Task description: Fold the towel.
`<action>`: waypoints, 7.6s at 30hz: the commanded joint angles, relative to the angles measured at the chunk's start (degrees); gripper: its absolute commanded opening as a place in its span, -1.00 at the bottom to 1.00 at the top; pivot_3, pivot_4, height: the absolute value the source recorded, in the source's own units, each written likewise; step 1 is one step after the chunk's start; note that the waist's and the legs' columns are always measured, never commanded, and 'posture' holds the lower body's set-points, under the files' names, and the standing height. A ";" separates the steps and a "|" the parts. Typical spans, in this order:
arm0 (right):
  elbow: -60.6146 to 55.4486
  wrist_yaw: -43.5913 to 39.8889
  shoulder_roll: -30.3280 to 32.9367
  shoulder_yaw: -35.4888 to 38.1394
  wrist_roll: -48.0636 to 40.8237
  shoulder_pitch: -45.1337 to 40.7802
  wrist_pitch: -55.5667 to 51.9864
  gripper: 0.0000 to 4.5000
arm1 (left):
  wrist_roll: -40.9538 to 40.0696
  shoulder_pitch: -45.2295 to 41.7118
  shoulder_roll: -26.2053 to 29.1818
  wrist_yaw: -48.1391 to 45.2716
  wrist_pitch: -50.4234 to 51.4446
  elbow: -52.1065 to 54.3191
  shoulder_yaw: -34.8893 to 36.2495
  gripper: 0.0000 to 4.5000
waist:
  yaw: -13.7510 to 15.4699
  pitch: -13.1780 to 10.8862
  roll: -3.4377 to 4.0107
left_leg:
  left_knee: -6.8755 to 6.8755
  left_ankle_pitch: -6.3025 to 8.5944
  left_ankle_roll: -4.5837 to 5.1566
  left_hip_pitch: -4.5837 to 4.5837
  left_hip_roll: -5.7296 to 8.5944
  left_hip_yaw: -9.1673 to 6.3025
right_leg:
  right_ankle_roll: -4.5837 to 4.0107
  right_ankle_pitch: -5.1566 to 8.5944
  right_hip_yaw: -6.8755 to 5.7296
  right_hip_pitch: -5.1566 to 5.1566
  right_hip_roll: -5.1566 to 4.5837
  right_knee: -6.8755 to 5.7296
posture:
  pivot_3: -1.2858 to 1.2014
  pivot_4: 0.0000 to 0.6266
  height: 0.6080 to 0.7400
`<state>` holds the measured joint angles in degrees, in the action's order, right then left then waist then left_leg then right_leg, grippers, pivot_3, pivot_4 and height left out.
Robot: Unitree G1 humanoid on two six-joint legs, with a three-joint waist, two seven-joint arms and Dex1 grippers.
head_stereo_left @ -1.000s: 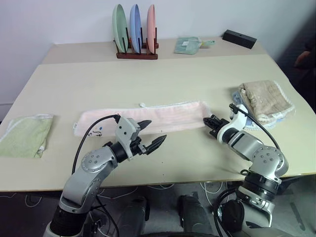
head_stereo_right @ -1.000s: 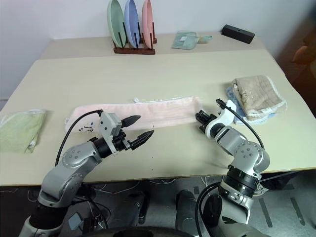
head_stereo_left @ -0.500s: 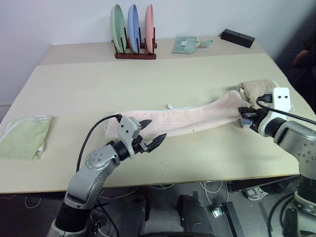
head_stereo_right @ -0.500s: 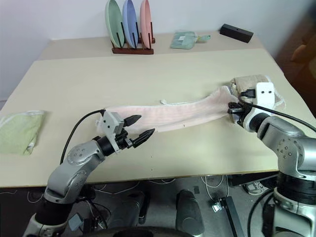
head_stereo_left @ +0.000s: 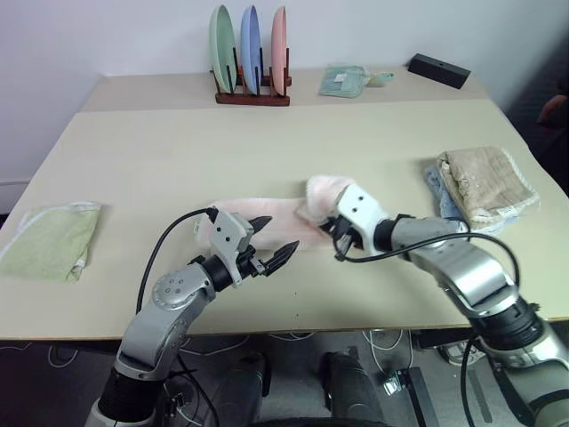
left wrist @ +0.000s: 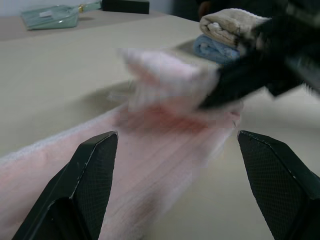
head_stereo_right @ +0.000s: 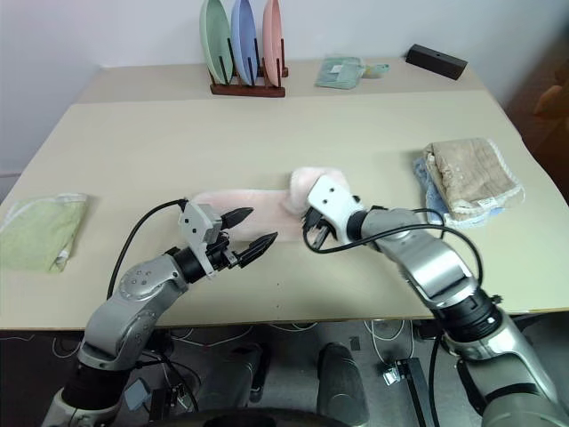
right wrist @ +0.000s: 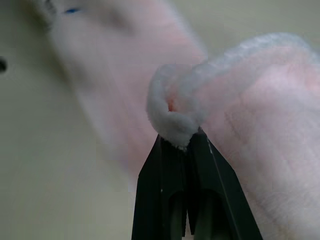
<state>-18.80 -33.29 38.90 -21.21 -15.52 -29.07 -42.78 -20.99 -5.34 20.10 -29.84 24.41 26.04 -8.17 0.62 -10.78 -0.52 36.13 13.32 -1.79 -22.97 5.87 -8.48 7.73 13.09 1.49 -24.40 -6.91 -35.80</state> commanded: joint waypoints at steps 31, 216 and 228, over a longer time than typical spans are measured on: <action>24.35 -5.38 -14.34 8.80 5.44 -0.50 18.48 -0.99 | -4.49 7.65 -3.11 7.51 1.75 3.26 11.05 0.75 | -0.33 0.00 0.00 | -0.05 0.00 -0.01 0.06 -0.03 0.03 | -0.05 -0.03 0.01 -0.02 0.04 -0.02 | 0.03 -0.52 1.00; 1.66 -17.01 -13.31 15.23 -12.52 1.76 9.79 1.00 | -35.26 2.78 -5.48 49.81 -11.62 -7.31 68.85 0.98 | -0.16 0.20 -0.97 | -0.57 -0.05 -0.38 0.49 -0.63 0.22 | -0.42 -0.32 -0.03 0.23 0.51 0.55 | 0.03 -0.52 1.00; 10.21 -12.27 -14.05 16.03 -7.29 1.30 15.45 1.00 | -13.26 5.73 16.41 23.65 -0.75 3.78 23.53 0.98 | 0.78 0.19 -0.94 | -0.47 -0.03 -0.33 0.53 -0.60 0.38 | -0.65 -0.22 -0.03 0.44 0.47 0.64 | 0.03 -0.52 1.00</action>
<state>-8.84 -46.70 24.78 -6.53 -23.83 -27.17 -29.15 -38.64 0.65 35.10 -2.95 24.00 27.99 19.42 1.40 -10.59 -1.46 35.57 13.30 -2.11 -22.44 5.26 -8.08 7.12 12.85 1.48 -24.04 -6.44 -35.16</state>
